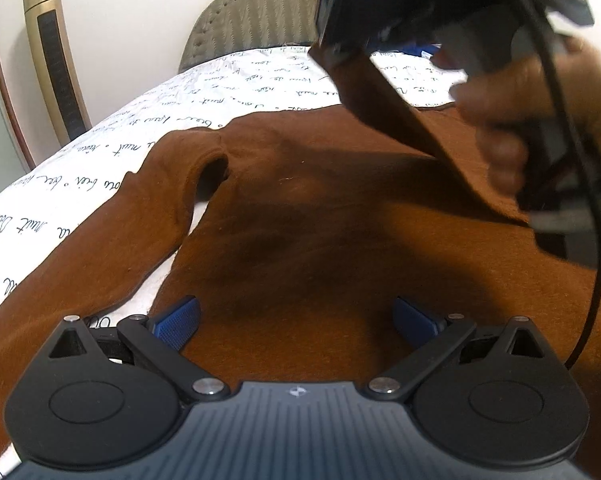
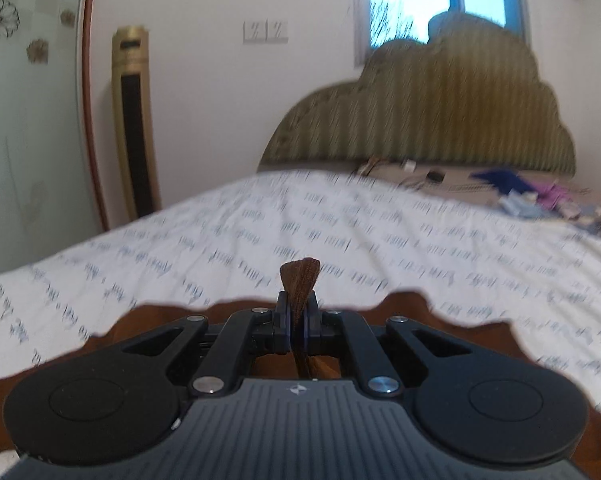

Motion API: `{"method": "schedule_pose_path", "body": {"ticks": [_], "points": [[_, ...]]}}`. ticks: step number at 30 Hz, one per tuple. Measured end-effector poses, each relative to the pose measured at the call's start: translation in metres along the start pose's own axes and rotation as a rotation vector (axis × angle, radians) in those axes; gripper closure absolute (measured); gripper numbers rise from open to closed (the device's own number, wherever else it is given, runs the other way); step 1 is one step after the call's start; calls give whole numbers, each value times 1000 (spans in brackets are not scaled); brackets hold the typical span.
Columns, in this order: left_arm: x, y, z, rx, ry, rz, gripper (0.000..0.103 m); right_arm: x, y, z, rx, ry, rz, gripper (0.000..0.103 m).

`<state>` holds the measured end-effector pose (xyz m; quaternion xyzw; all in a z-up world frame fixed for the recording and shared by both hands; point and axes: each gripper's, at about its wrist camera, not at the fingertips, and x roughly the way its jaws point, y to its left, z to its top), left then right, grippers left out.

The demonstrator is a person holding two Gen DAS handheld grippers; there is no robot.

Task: Fold small clothes
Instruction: 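Lift the sleeve with the right gripper across the sweater body and release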

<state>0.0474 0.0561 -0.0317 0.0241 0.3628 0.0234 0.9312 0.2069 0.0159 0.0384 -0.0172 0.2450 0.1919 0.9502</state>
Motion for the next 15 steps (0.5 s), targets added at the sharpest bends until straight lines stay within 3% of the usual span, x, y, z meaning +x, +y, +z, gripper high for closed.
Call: {"method": "schedule_pose_path", "body": {"ticks": [5, 15], "points": [[1, 2, -1, -11, 3, 1, 0, 13, 14, -9, -33, 36, 22, 94], [5, 4, -2, -16, 7, -2, 0, 12, 25, 21, -97, -77, -16, 94]]}}
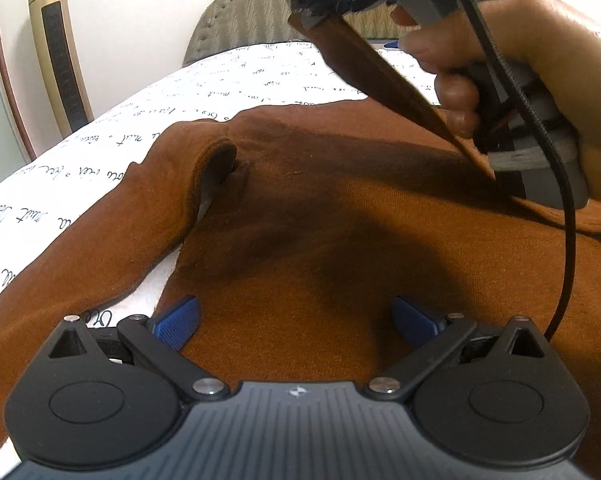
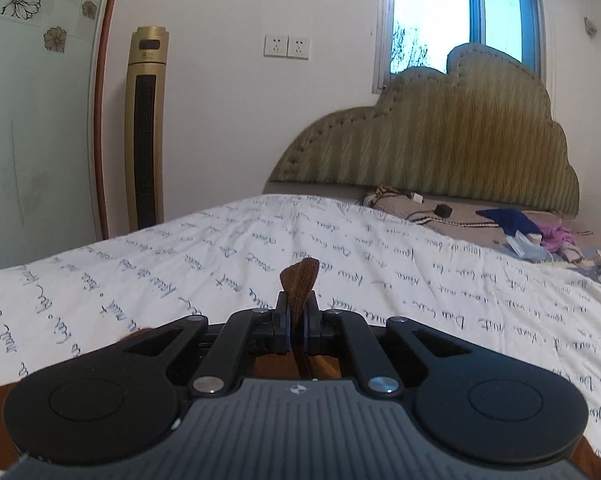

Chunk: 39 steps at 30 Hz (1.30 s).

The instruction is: Fold small clothes

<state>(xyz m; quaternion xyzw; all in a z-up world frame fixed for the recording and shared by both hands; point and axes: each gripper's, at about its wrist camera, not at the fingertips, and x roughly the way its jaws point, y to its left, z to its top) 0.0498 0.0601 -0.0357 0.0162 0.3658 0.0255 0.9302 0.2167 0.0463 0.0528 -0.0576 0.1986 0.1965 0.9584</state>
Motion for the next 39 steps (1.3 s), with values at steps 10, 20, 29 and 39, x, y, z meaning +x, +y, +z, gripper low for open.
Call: {"method": "schedule_pose_path", "body": {"ticks": [10, 20, 29, 39], "points": [[1, 1, 0, 0, -1, 0, 0, 30, -7, -25, 113, 173, 123, 81], [3, 2, -1, -7, -2, -2, 0, 22, -38, -25, 333, 209, 312, 46], [4, 5, -1, -11, 0, 2, 0, 45, -42, -61, 420, 403, 321, 43], [1, 4, 0, -13, 6, 12, 0, 8, -35, -50, 231, 380, 185, 27]]}}
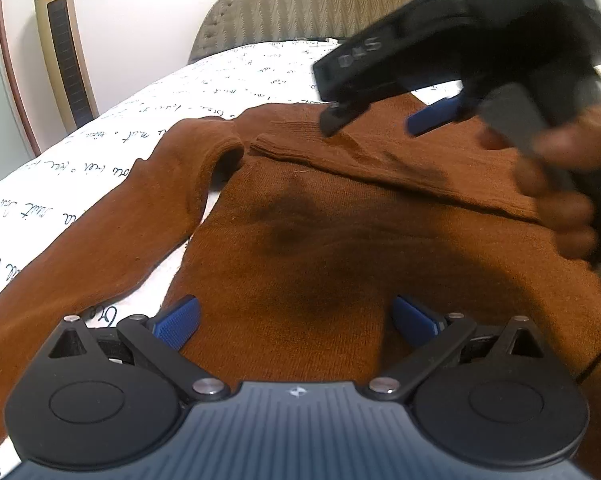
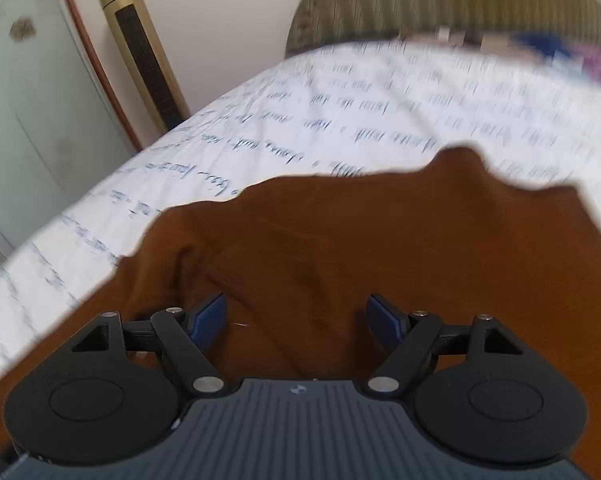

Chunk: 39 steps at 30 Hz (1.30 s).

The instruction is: Fold small clothes

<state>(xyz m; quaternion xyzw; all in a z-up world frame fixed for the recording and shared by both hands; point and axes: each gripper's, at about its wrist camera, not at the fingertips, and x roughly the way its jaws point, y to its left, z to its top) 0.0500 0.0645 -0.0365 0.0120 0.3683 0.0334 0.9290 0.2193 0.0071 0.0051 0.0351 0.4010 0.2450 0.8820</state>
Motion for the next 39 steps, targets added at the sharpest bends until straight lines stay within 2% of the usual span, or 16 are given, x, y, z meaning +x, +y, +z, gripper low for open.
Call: {"method": "schedule_pose_path", "body": {"ticks": [2, 4, 9, 14, 19, 21, 25, 31, 33, 35, 37, 39], "points": [[0, 0, 1, -2, 1, 2, 0, -15, 2, -7, -46, -31, -22, 22], [1, 1, 1, -6, 4, 4, 0, -29, 0, -14, -68, -58, -32, 13], [0, 0, 2, -10, 7, 13, 0, -53, -11, -34, -94, -67, -65, 9], [-2, -2, 2, -13, 11, 26, 0, -61, -21, -59, -132, -72, -172, 7], [-7, 2, 3, -46, 9, 38, 0, -68, -36, -74, -62, -86, -129, 7], [-13, 9, 3, -90, 2, 43, 0, -69, -39, -77, -58, -90, -123, 7], [-29, 40, -2, -273, -9, 31, 0, -68, -42, -82, -38, -87, -96, 7], [-55, 98, -21, -520, -49, 121, 0, -69, -32, -89, -56, -85, -50, 7], [-64, 119, -29, -564, -46, 154, 0, -75, -20, -90, -109, -118, 3, 7], [-72, 141, -36, -589, -43, 227, 0, -81, 3, -92, -213, -154, 73, 7], [-81, 161, -41, -613, -48, 291, 0, -85, 35, -97, -360, -192, 115, 7], [-92, 184, -45, -638, -65, 346, 0, -86, 70, -104, -527, -238, 121, 9]]}}
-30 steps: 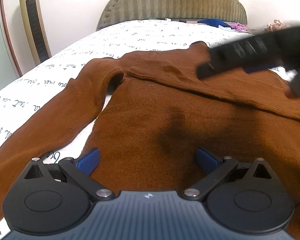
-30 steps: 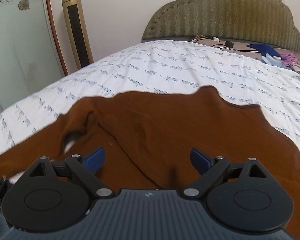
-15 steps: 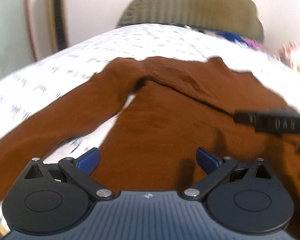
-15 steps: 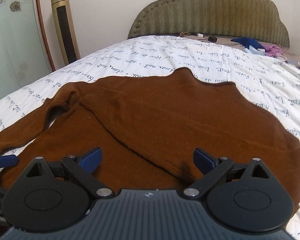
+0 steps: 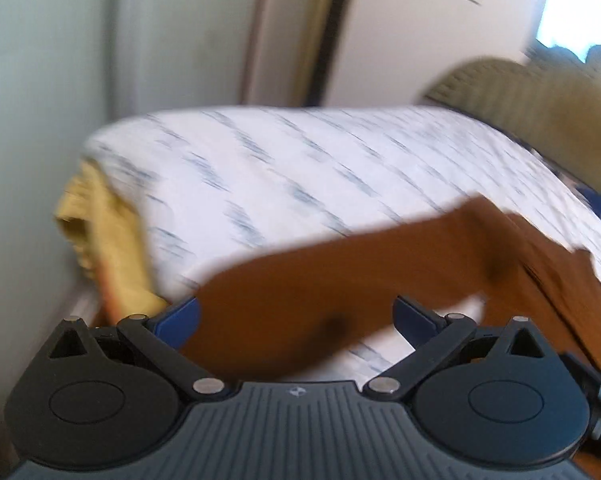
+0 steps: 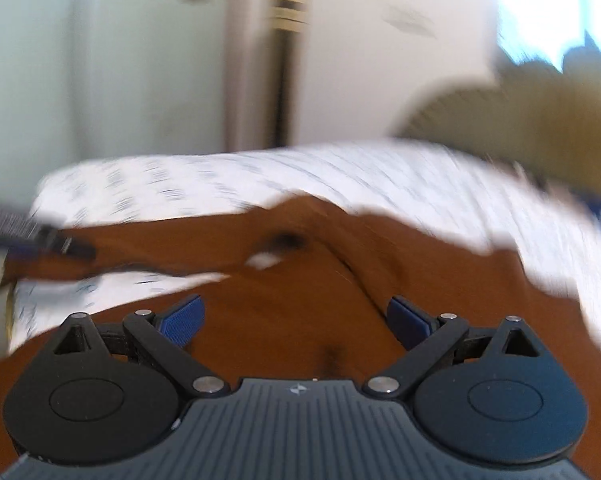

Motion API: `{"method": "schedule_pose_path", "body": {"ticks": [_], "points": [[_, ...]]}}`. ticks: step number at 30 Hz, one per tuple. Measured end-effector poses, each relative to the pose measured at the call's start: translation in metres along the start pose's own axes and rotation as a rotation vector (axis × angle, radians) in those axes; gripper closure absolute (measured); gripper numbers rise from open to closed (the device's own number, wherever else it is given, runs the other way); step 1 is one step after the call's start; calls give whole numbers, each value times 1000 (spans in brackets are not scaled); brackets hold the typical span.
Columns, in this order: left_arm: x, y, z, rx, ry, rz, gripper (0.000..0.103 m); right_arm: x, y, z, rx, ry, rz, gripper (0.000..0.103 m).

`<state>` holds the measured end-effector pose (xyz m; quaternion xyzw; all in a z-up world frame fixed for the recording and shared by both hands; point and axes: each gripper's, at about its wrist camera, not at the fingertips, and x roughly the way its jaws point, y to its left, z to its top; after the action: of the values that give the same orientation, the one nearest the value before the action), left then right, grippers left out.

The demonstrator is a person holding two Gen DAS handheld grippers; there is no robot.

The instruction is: Fold small clothes

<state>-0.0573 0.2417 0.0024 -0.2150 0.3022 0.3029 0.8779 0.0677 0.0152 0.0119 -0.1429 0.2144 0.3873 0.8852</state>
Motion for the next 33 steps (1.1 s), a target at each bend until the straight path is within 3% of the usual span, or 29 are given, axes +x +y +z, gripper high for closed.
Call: {"method": "schedule_pose_path", "body": {"ticks": [5, 11, 17, 19, 21, 23, 24, 28, 33], "points": [[2, 35, 25, -64, -43, 78, 0, 9, 83, 19, -339, -112, 48, 22], [4, 55, 42, -84, -84, 88, 0, 29, 155, 17, -644, -93, 163, 31], [-4, 72, 48, -138, -96, 101, 0, 48, 207, -5, -828, -78, 203, 48], [-4, 74, 49, -144, -98, 99, 0, 55, 218, -5, -846, -100, 198, 60], [-8, 73, 50, -141, -102, 94, 0, 59, 227, -3, -837, -120, 210, 69], [-10, 73, 50, -143, -111, 88, 0, 63, 232, 0, -831, -130, 248, 94], [-11, 73, 51, -147, -115, 83, 0, 64, 231, 1, -818, -121, 267, 99], [-11, 64, 53, -156, -134, 61, 0, 61, 205, 24, -597, -97, 305, 99], [3, 24, 48, -55, -105, -21, 0, 54, 107, 70, -108, -69, 298, 99]]}}
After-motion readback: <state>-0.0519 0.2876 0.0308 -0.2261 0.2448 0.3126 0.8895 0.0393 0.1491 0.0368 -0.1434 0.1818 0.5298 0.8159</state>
